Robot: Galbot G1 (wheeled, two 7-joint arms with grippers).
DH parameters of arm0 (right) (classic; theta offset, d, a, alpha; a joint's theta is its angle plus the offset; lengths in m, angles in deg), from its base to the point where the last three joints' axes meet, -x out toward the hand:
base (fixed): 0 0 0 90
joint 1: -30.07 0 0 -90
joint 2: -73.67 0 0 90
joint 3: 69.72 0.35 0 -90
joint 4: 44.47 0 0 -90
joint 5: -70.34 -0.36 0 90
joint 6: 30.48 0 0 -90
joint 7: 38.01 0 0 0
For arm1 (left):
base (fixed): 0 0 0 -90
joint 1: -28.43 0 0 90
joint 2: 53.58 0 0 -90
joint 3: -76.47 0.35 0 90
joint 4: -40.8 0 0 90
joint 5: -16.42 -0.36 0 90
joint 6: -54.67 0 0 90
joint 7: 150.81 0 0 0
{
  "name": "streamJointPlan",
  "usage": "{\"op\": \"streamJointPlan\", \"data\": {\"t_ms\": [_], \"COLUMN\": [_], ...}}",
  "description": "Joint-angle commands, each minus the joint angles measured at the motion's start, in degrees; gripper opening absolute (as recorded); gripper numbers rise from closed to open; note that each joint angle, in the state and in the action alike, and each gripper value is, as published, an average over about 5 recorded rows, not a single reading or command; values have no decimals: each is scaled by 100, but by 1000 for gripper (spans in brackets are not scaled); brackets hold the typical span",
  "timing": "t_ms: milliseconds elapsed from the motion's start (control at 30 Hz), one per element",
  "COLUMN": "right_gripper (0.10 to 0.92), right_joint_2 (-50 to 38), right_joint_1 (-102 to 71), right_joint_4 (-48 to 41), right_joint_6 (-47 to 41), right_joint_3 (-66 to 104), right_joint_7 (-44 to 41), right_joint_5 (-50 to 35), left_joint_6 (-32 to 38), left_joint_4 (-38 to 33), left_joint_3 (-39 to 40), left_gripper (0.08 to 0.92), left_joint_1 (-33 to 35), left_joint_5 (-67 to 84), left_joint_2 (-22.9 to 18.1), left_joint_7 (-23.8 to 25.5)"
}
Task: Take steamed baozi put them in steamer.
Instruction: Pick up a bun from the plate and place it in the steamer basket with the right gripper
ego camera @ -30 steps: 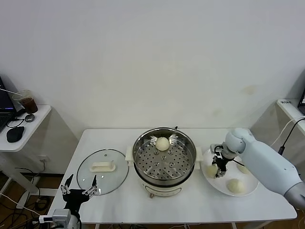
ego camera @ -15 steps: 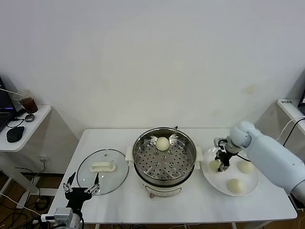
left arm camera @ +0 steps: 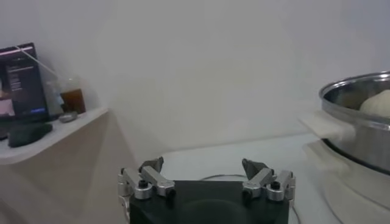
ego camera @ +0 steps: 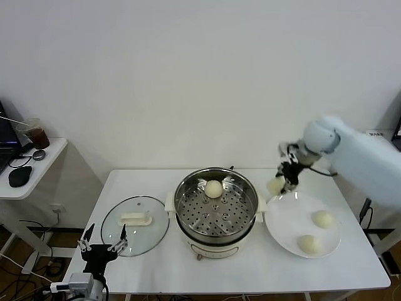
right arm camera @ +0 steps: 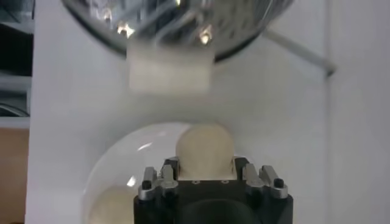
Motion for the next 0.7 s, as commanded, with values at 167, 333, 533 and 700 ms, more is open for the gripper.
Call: {"op": "streamJointPlan", "data": {"t_ms": [167,333,533,700], "right_gripper": [543,543,543,543], "right_joint_2": [1361,1833,2319,2712], "right_joint_1": [1476,1189,825,485], "right_joint_4": [186,141,9,-226], "right_joint_6": [-836,-1121,-1453,-1604], "right_joint_3": [-1399,-1580,-1631,-1512], "right_joint_7": [101,255,555,714], "right_joint_5": [-1755,-1853,-1763,-1599], "left_joint_6": [-6,-2,-3,-6], "left_joint_4": [-41,-68,-41,-19], "left_joint_3": [-29,-35,-23,-9], "left_gripper": [823,823,823,823], "left_joint_1": [-50,-51,-75,-111], "left_joint_5": [-27,-31,-26,-15], "left_joint_2": [-44,-42,-39,-55], "left_joint_7": [5,-3,0,7]}}
